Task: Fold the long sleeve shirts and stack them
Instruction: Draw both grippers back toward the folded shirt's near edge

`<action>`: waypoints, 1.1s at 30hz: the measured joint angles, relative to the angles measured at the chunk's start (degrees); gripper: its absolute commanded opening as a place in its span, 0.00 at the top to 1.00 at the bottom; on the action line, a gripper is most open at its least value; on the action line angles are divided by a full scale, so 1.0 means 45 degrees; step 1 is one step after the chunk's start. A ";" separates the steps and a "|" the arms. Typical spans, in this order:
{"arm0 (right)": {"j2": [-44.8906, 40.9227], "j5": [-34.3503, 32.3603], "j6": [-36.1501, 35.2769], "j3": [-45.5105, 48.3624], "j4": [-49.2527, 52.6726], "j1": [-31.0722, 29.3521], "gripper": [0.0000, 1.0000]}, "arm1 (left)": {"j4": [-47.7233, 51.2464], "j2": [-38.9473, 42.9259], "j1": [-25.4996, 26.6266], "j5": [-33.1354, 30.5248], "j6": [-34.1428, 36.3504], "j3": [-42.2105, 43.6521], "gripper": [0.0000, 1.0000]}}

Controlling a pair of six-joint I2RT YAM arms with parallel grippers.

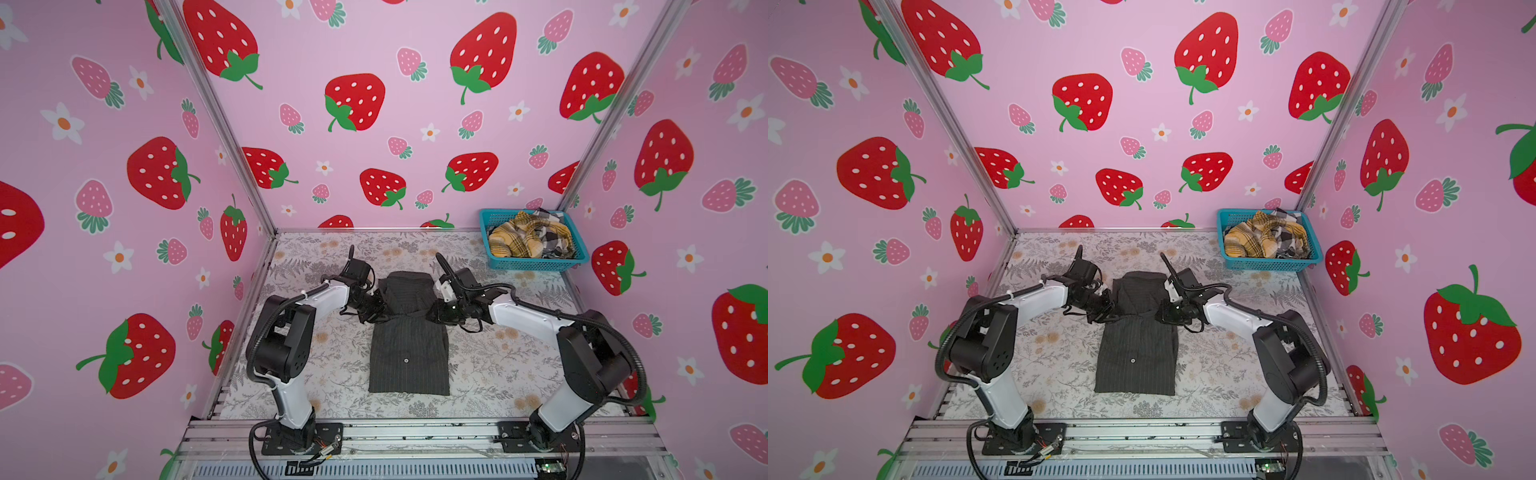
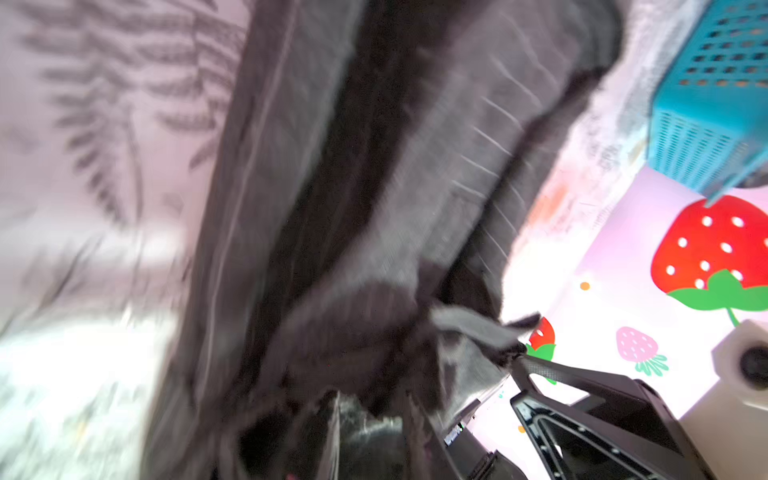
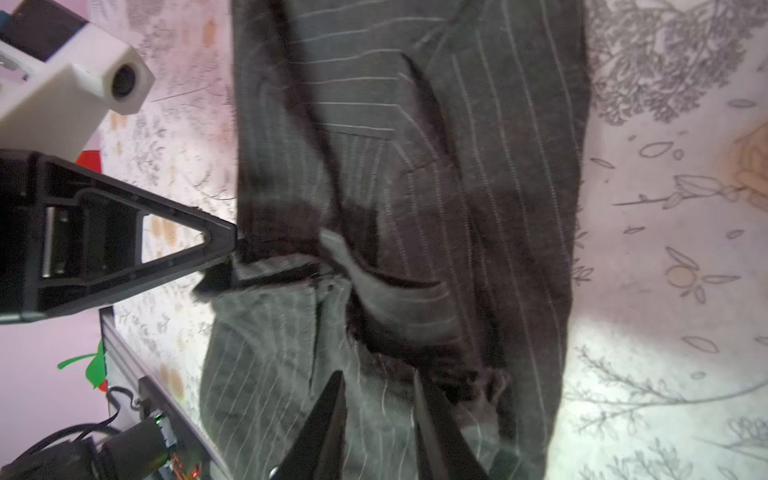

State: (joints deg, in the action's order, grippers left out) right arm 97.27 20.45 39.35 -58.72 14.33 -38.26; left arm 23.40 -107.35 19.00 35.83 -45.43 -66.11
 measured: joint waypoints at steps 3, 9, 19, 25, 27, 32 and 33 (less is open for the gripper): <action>0.0777 -0.0024 -0.0029 0.0000 -0.0053 0.0364 0.72 | -0.0146 -0.0991 -0.0015 0.0039 -0.0015 -0.0350 0.77; 0.1681 -0.0209 -0.0374 -0.0631 0.0185 0.1326 0.74 | -0.0073 -0.1671 -0.0442 -0.0102 -0.0107 -0.1277 0.75; 0.0029 -0.0427 -0.1341 -0.1574 0.1234 0.0923 0.71 | 0.1132 0.1753 -0.0398 -0.0835 -0.0155 -0.1336 0.85; -0.0937 -0.0631 -0.1258 -0.1054 0.1253 -0.0894 0.72 | 0.0748 0.3245 0.0442 -0.0340 -0.0384 -0.0204 0.99; -0.0865 -0.0573 -0.1098 -0.0651 0.1137 -0.1229 0.72 | 0.0631 0.2846 0.0699 -0.0117 -0.0495 0.0262 1.00; -0.0053 -0.0539 -0.0860 -0.0223 0.0962 -0.1200 0.74 | 0.0359 0.0986 0.0724 0.0126 -0.0607 0.0510 1.00; 0.0175 -0.0544 -0.0840 -0.0223 0.0865 -0.1146 0.74 | 0.0359 0.0714 0.0690 0.0121 -0.0602 0.0452 1.00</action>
State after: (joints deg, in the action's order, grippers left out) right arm 98.06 18.00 35.57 -59.72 18.22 -43.42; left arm 25.02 -104.14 22.11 36.38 -48.14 -64.07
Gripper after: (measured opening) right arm 0.267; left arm 0.043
